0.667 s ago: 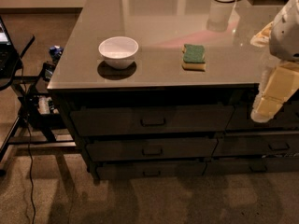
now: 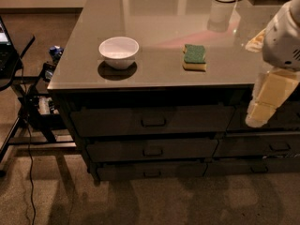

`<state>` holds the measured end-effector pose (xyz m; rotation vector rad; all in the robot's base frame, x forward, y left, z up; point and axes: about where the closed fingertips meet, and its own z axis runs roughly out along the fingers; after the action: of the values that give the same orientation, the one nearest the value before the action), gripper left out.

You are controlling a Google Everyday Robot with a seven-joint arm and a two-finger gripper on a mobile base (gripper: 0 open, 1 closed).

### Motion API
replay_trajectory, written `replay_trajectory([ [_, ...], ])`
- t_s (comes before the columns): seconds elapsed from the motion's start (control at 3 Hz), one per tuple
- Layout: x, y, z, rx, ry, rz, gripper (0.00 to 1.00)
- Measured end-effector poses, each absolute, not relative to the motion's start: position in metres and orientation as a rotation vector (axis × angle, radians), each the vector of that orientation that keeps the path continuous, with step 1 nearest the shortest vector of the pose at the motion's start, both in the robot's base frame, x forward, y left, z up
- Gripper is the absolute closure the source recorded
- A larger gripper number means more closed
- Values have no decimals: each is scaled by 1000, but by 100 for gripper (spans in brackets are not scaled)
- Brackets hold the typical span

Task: Open top drawer

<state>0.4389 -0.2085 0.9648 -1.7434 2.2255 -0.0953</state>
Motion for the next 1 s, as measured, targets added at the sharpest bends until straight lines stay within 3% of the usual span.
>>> replay_trajectory([
  [1.0, 447, -174, 905, -1863, 2229, -7, 0],
])
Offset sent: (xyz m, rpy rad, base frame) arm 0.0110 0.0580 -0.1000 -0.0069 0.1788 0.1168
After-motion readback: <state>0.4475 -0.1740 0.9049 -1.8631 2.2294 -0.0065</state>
